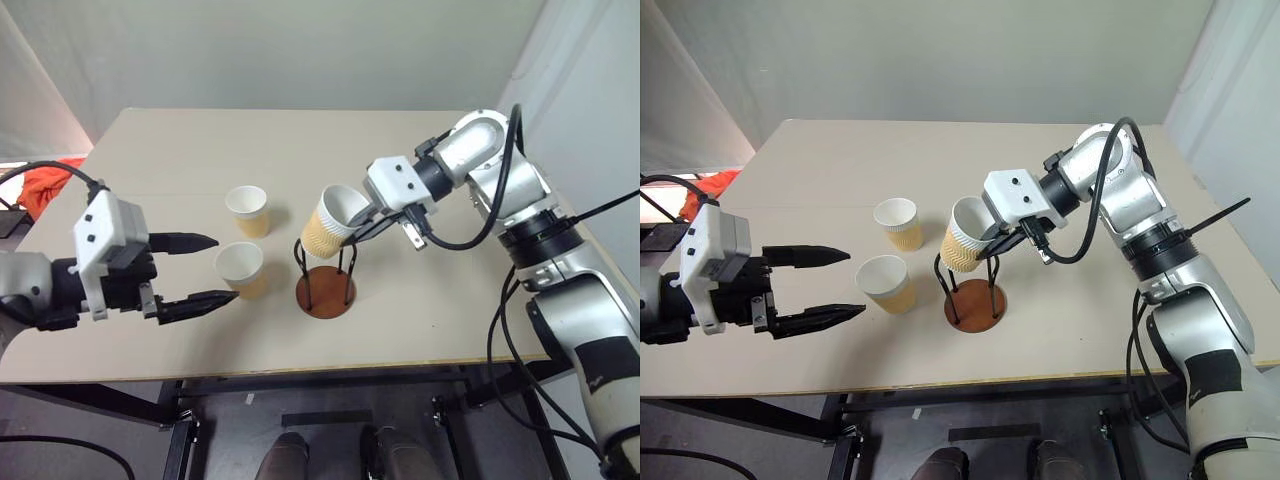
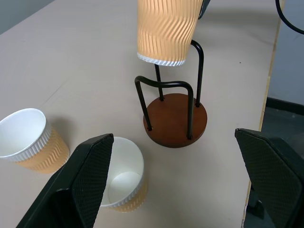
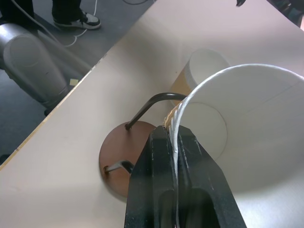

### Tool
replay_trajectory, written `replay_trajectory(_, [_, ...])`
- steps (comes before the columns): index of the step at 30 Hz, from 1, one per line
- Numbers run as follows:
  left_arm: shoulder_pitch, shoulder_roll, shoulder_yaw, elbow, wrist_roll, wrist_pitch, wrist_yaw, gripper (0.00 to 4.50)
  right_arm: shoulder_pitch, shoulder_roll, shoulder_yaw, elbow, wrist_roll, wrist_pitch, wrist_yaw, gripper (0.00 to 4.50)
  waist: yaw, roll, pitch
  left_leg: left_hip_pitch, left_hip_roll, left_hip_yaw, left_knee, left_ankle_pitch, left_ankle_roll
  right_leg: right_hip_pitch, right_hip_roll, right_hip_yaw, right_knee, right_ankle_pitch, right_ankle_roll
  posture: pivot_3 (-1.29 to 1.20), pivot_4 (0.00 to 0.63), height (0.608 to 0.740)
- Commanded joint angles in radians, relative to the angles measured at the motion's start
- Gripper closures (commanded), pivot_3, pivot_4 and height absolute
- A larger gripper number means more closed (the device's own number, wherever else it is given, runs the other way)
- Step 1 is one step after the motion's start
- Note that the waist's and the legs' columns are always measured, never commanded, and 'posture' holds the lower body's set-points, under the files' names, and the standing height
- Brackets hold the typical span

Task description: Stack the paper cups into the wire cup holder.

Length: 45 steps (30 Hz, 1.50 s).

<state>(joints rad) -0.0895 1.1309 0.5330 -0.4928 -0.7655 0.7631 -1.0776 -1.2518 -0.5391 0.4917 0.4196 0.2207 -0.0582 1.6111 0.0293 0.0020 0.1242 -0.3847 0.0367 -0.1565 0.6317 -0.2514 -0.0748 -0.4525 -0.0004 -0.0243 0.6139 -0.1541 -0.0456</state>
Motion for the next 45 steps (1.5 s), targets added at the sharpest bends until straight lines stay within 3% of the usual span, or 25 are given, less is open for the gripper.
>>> replay_trajectory(1, [0.002, 0.004, 0.044, -0.027, -0.019, 0.003, 0.004, 0.0, -0.005, -0.008, -0.001, -0.01, -0.019, -0.034, 0.003, 4.49, -0.001, 0.0, 0.0, 0.0, 0.0, 0.0, 0.0, 0.0, 0.0, 0.0, 0.0, 0.0, 0.0, 0.0, 0.0, 0.0, 0.15, 0.74])
replay_trajectory(4, [0.007, 0.005, 0.049, -0.031, -0.024, 0.003, 0.003, 0.0, -0.001, -0.009, 0.002, -0.018, -0.02, -0.036, 0.003, 4.49, -0.002, 0.0, 0.0, 0.0, 0.0, 0.0, 0.0, 0.0, 0.0, 0.0, 0.0, 0.0, 0.0, 0.0, 0.0, 0.0, 0.15, 0.74])
replay_trajectory(7, [0.005, 0.006, 0.046, -0.02, -0.007, -0.01, 0.012, 0.0, 0.004, -0.008, 0.007, -0.026, -0.019, -0.027, 0.003, 3.88, -0.002, 0.0, 0.0, 0.0, 0.0, 0.0, 0.0, 0.0, 0.0, 0.0, 0.0, 0.0, 0.0, 0.0, 0.0, 0.0, 0.15, 0.74])
replay_trajectory(14, [-0.004, 0.006, 0.035, -0.018, -0.015, -0.014, 0.018, 0.0, 0.014, -0.008, -0.001, -0.042, -0.025, -0.006, 0.003, 1.61, -0.002, 0.0, 0.0, 0.0, 0.0, 0.0, 0.0, 0.0, 0.0, 0.0, 0.0, 0.0, 0.0, 0.0, 0.0, 0.0, 0.15, 0.74])
replay_trajectory(19, [-0.012, 0.076, -0.008, 0.056, 0.088, -0.078, -0.023, 0.0, 0.037, -0.024, -0.073, -0.108, 0.055, 0.119, -0.015, 0.01, -0.002, 0.0, 0.0, 0.0, 0.0, 0.0, 0.0, 0.0, -0.001, 0.0, 0.0, 0.0, 0.0, 0.0, 0.0, 0.0, 0.15, 0.74])
replay_trajectory(21, [-0.084, 0.107, -0.056, 0.114, 0.102, -0.101, -0.031, 0.0, 0.032, 0.035, -0.178, -0.068, 0.086, 0.173, -0.17, 0.01, 0.0, 0.0, 0.0, 0.001, 0.0, 0.0, 0.0, 0.0, -0.001, 0.0, 0.0, 0.0, 0.0, 0.0, 0.0, 0.0, 0.15, 0.74])
replay_trajectory(23, [-0.134, 0.138, -0.124, 0.165, 0.144, -0.137, -0.052, 0.0, -0.013, 0.153, -0.366, -0.032, 0.238, 0.429, -0.454, 0.01, -0.001, 0.0, 0.0, 0.001, 0.0, -0.001, 0.001, 0.0, -0.001, 0.0, 0.0, 0.0, 0.002, 0.001, 0.0, 0.0, 0.15, 0.74])
replay_trajectory(25, [-0.158, 0.16, -0.182, 0.201, 0.183, -0.173, -0.086, 0.0, 0.01, 0.209, -0.477, -0.083, 0.34, 0.594, -0.583, 0.01, -0.004, 0.002, 0.001, 0.001, 0.0, -0.001, 0.001, 0.001, -0.002, -0.002, 0.0, 0.001, 0.001, 0.002, -0.001, 0.0, 0.15, 0.74])
replay_trajectory(29, [-0.205, 0.173, -0.315, 0.253, 0.213, -0.218, -0.191, 0.0, 0.243, 0.225, -0.429, -0.402, 0.364, 0.693, -0.642, 0.01, 0.008, -0.005, -0.003, 0.0, 0.0, -0.004, -0.002, 0.001, -0.002, 0.0, 0.001, -0.002, -0.001, 0.0, -0.002, 0.0, 0.15, 0.74])
replay_trajectory(32, [-0.21, 0.19, -0.389, 0.285, 0.27, -0.269, -0.256, 0.0, 0.313, 0.274, -0.424, -0.507, 0.391, 0.765, -0.731, 0.01, 0.005, -0.003, -0.002, -0.006, 0.0, -0.003, 0.002, -0.003, -0.003, -0.004, 0.0, -0.001, -0.001, 0.0, -0.001, 0.0, 0.15, 0.74])
replay_trajectory(34, [-0.237, 0.19, -0.436, 0.321, 0.327, -0.308, -0.261, 0.0, 0.337, 0.286, -0.418, -0.55, 0.399, 0.798, -0.753, 0.01, -0.001, -0.003, -0.002, -0.014, -0.001, -0.002, 0.006, -0.002, -0.004, -0.011, 0.0, -0.001, -0.001, 0.006, 0.008, 0.0, 0.15, 0.74])
replay_trajectory(40, [-0.408, 0.113, -0.567, 0.41, 0.432, -0.379, -0.284, 0.0, 0.466, 0.147, -0.365, -0.709, 0.459, 0.874, -0.627, 0.01, 0.012, -0.005, -0.003, -0.017, -0.001, -0.004, 0.008, -0.003, -0.003, -0.011, 0.0, -0.002, -0.002, 0.007, 0.01, 0.0, 0.15, 0.74])
replay_trajectory(45, [-0.519, 0.07, -0.637, 0.467, 0.495, -0.422, -0.327, 0.0, 0.514, 0.064, -0.351, -0.727, 0.433, 0.845, -0.591, 0.01, 0.008, -0.005, -0.003, -0.019, -0.003, -0.003, 0.013, 0.0, 0.0, -0.011, -0.002, -0.001, -0.002, 0.008, 0.01, 0.0, 0.15, 0.74])
